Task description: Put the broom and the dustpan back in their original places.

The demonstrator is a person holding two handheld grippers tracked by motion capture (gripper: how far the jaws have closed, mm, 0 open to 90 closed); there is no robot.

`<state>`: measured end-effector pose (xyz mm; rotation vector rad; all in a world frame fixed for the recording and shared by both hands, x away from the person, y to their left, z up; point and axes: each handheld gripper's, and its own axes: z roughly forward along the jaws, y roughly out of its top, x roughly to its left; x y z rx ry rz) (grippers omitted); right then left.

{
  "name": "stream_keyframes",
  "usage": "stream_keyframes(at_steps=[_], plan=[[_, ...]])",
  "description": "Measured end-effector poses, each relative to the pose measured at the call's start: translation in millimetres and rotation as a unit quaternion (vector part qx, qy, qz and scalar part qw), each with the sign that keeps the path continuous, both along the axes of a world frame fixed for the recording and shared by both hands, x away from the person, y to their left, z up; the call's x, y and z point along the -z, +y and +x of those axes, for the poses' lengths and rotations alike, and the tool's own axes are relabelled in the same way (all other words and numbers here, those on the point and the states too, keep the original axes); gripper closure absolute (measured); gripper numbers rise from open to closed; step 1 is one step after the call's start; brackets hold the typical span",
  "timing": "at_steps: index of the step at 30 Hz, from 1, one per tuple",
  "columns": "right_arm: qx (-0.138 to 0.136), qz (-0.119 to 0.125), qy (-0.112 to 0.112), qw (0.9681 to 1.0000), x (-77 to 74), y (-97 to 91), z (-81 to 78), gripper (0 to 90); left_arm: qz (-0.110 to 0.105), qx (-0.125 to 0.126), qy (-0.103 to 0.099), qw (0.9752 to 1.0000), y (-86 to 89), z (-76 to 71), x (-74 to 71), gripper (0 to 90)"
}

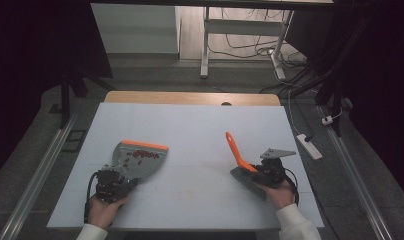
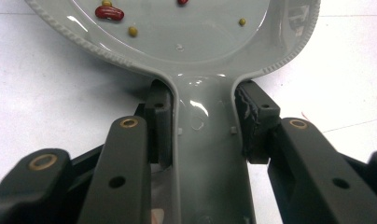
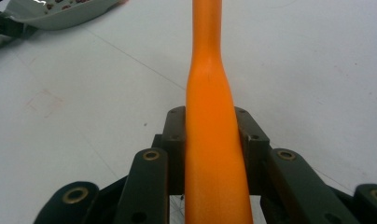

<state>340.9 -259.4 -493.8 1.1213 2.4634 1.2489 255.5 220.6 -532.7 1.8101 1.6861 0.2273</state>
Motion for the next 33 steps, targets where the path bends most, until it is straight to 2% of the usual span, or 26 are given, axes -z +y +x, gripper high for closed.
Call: stream_keyframes(at_steps=[7,11,18,22,25,29,33], plan=[[0.016,-0.016,0.002,0.9997,3.8,-5.3,9.3,66.5,-0.007,0.005,-0.001,1.0000,-0.4,-0.6,0.2,59.8],[0.022,-0.017,0.015,0.9995,7.7,-9.4,16.3,62.9,-0.006,0.013,-0.002,0.9999,-0.8,-1.3,0.2,52.4],[0.035,-0.039,0.026,0.9983,13.5,-12.1,25.7,52.4,0.004,0.011,-0.008,0.9999,3.8,-5.6,-3.2,34.7],[0.044,-0.052,0.031,0.9972,16.0,-13.5,29.8,46.9,0.014,0.009,-0.015,0.9998,8.2,-9.0,-6.6,28.9],[0.050,-0.053,0.038,0.9966,18.0,-15.2,32.1,45.3,0.019,0.007,-0.020,0.9996,12.2,-10.9,-9.1,26.6],[0.056,-0.070,0.032,0.9954,19.2,-15.4,33.2,44.2,0.022,0.014,-0.021,0.9994,16.3,-12.3,-11.7,25.1],[0.064,-0.070,0.023,0.9952,15.1,-15.9,31.2,45.3,0.033,0.024,-0.021,0.9990,18.5,-12.9,-14.7,23.6]])
